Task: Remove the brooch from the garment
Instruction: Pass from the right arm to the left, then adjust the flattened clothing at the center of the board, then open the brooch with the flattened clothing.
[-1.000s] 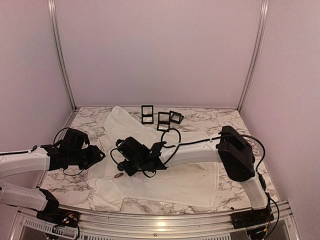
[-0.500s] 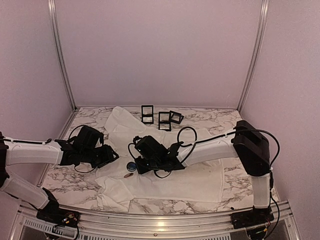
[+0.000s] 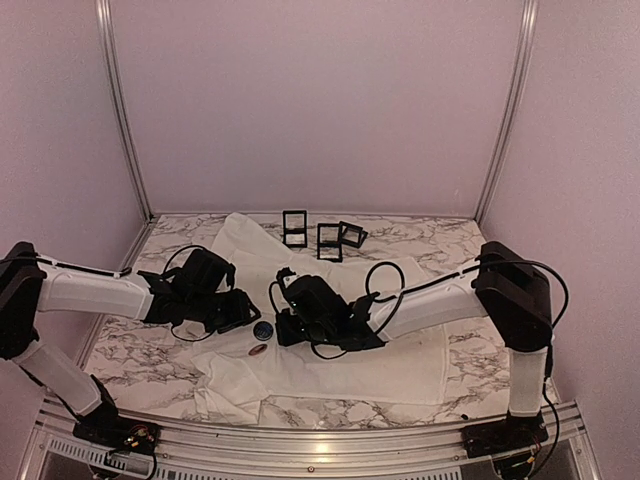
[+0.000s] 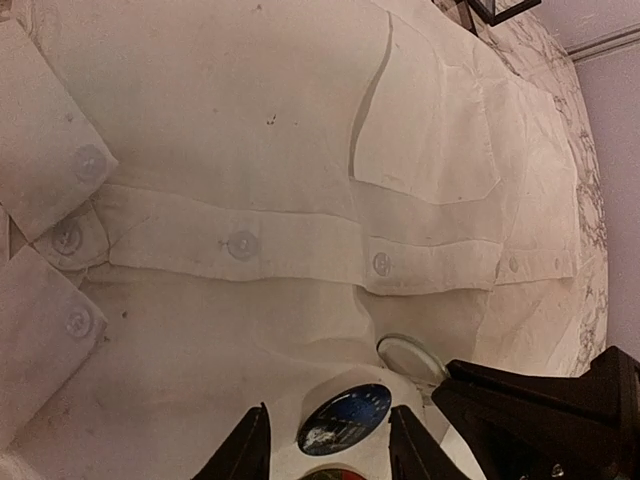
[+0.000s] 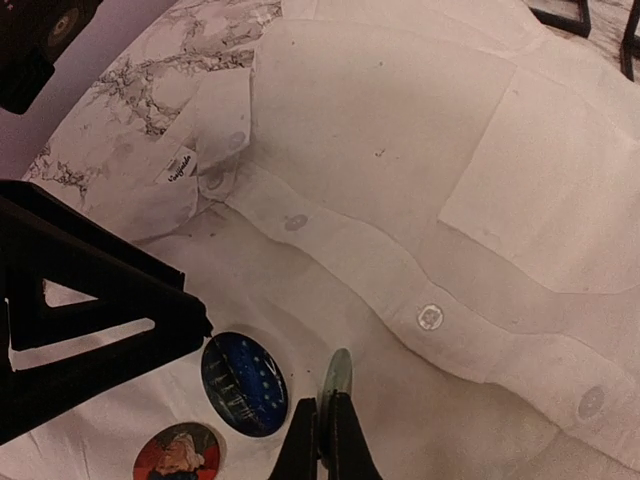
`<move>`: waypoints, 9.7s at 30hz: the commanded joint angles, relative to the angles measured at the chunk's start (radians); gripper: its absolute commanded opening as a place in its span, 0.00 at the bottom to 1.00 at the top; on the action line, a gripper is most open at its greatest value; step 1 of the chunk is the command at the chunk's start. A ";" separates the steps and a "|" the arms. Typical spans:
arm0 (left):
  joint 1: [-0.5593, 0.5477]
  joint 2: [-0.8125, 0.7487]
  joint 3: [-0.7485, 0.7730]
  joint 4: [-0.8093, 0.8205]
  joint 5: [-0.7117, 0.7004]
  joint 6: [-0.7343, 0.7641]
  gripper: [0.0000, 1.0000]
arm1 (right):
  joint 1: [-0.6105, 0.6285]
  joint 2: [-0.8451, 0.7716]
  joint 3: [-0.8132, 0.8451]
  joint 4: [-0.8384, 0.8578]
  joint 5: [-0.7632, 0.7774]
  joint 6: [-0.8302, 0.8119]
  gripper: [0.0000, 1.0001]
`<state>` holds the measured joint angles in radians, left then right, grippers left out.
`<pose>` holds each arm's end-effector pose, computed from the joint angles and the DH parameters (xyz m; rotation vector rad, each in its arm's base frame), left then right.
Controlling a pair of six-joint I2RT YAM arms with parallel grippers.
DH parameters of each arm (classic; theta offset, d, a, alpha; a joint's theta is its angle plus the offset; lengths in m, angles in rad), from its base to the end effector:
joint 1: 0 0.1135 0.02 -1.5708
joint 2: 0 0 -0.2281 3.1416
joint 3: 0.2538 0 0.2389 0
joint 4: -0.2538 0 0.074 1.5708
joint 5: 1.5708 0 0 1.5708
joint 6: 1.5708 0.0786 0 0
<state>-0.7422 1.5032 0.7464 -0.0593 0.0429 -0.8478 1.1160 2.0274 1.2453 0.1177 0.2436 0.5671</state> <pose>0.2324 -0.2177 0.1148 -0.1124 2.5364 -0.7565 0.2126 0.3916 0.1052 -0.4889 2.2398 0.6444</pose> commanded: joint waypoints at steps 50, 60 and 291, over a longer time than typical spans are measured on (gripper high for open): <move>0.070 -0.267 -0.081 0.302 0.553 0.722 0.41 | -0.216 -0.274 -0.262 0.512 -0.922 -0.109 0.00; 0.070 -0.297 -0.106 0.301 0.601 0.773 0.34 | -0.216 -0.259 -0.178 0.376 -0.982 -0.205 0.00; -0.090 -0.144 -0.109 0.630 0.371 0.055 0.00 | -0.182 -0.551 -0.516 0.476 -0.505 0.403 0.61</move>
<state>-0.8253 1.3678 0.6422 0.5282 0.4248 -0.8215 0.9463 1.5032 0.7383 0.5575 -0.2634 0.9508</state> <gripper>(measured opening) 0.043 0.613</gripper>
